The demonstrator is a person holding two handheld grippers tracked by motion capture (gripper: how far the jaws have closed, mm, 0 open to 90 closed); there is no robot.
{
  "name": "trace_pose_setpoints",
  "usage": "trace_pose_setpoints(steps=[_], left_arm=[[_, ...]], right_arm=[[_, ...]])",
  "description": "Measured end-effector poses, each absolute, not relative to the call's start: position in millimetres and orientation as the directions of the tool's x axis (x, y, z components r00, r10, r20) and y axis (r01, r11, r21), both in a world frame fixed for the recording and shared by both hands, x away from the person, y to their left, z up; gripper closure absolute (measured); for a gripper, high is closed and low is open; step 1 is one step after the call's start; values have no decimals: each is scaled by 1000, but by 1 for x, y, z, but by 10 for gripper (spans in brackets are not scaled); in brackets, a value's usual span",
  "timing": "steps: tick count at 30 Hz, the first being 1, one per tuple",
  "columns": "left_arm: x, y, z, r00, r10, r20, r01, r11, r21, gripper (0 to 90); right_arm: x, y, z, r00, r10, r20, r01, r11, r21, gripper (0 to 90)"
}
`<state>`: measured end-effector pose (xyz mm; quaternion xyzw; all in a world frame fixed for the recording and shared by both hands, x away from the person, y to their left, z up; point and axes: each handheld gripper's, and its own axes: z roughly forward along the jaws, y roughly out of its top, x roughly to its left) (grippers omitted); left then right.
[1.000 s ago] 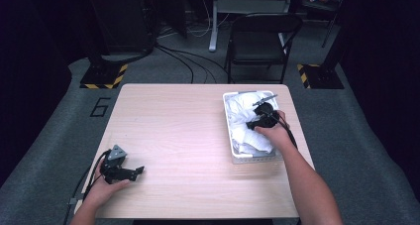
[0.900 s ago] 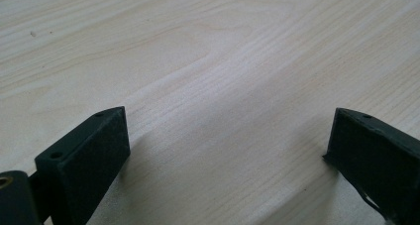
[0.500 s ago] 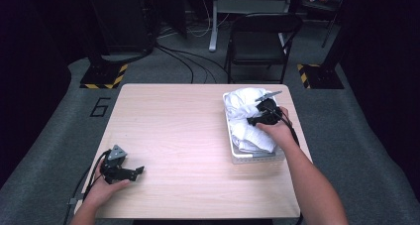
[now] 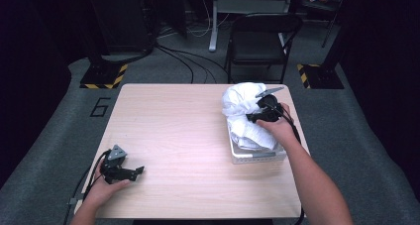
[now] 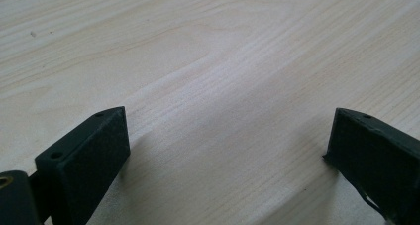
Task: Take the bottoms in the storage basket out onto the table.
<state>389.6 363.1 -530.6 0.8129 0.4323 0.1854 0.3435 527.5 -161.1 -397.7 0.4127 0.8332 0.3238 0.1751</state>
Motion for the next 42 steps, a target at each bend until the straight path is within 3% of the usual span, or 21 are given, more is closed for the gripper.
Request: trace_pose_setpoints(steps=[42], left_arm=[[390,363,-530,560,828,6,575,-395,717,26]], right_arm=[[504,-140,-339,-656,752,-58,470,468,749,448]])
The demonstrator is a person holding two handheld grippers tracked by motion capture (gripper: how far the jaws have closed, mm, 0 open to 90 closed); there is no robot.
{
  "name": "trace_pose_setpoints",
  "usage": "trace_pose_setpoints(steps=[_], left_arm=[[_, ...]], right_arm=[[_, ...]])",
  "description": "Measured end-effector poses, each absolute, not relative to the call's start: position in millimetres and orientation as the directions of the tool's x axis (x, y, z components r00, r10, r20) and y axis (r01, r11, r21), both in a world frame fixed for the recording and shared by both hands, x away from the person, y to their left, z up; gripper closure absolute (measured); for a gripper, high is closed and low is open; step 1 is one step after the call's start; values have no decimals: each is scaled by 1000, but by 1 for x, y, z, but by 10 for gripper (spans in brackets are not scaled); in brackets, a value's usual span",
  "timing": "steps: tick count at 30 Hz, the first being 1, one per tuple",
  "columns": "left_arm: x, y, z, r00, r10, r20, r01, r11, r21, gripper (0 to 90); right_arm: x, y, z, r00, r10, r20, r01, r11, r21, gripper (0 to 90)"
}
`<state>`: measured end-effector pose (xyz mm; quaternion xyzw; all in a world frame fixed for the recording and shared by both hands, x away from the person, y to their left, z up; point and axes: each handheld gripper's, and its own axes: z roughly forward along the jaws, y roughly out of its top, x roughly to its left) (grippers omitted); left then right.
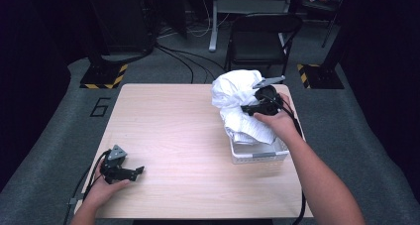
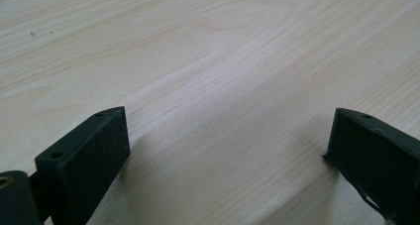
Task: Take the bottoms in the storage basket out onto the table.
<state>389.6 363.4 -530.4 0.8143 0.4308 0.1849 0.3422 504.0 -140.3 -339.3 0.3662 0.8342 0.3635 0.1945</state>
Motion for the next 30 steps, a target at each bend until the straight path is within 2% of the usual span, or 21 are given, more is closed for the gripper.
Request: trace_pose_setpoints(steps=[30], left_arm=[[390,363,-531,560,829,9,574,-395,718,26]], right_arm=[[474,-95,-322,-755,651,-74,369,516,773,448]])
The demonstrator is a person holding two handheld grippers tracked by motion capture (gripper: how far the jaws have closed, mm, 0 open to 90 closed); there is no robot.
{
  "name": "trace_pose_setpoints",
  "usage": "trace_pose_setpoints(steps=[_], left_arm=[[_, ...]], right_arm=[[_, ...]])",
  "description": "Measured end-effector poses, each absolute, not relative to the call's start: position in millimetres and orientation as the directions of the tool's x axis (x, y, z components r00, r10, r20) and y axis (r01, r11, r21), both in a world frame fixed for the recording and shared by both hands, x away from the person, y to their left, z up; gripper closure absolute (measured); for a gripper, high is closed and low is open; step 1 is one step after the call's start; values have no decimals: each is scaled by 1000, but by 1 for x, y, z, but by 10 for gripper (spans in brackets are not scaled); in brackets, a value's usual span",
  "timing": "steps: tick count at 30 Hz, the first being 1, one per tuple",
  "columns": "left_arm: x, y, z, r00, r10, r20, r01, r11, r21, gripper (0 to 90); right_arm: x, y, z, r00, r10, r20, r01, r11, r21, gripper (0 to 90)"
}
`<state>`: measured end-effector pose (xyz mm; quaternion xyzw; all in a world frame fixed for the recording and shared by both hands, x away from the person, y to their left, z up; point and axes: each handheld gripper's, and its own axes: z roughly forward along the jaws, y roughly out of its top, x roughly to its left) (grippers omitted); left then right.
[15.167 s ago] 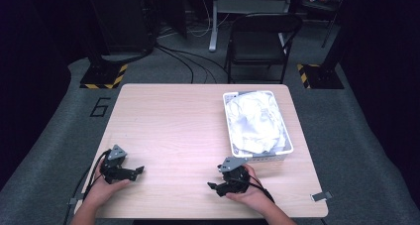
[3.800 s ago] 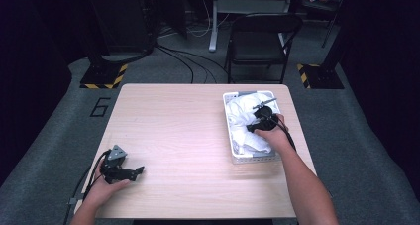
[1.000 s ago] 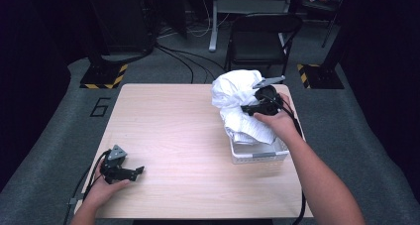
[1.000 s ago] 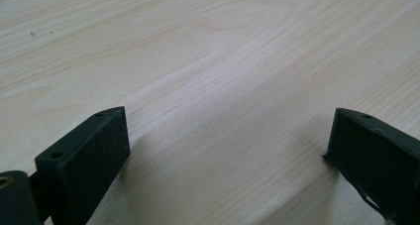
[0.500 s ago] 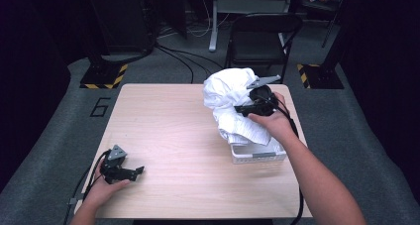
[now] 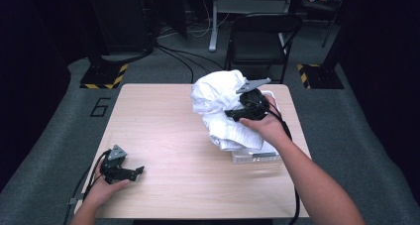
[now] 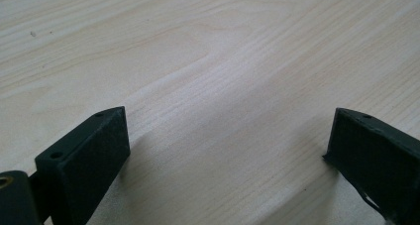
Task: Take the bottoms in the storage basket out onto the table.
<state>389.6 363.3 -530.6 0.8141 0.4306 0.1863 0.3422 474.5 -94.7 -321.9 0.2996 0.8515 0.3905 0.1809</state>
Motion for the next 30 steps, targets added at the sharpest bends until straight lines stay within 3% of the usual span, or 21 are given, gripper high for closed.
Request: trace_pose_setpoints(steps=[30], left_arm=[[390,363,-531,560,828,8,574,-395,717,26]], right_arm=[[451,-54,-326,-810,583,-67,323,538,779,447]])
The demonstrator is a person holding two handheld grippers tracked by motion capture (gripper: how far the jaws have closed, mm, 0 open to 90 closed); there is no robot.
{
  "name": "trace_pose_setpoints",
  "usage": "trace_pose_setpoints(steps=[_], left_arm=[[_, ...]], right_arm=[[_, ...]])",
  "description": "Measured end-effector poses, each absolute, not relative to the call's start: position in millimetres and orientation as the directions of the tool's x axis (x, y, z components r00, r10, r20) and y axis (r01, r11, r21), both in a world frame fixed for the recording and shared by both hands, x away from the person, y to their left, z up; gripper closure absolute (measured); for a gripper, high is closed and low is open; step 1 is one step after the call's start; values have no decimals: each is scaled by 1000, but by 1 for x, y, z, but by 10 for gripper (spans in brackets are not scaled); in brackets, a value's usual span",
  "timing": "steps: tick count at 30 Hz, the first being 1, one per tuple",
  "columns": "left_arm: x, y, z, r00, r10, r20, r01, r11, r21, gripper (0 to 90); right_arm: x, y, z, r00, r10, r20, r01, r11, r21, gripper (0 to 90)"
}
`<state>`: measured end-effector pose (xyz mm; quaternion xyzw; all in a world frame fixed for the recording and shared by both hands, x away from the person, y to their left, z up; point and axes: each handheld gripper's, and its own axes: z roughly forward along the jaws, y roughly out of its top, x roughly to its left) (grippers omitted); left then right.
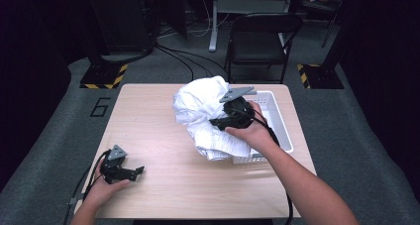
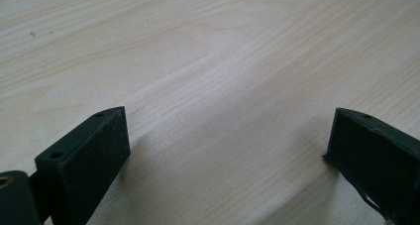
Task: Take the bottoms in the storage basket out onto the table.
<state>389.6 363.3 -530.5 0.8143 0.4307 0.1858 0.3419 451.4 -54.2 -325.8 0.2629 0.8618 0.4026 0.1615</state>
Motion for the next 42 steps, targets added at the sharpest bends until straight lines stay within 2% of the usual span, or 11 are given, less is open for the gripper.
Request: trace_pose_setpoints(steps=[16,42], left_arm=[[390,363,-530,560,828,8,574,-395,717,26],[390,363,-531,560,828,8,574,-395,717,26]], right_arm=[[440,-38,-331,-842,534,-81,278,558,782,447],[430,-18,-349,-858,509,-76,271,572,774,446]])
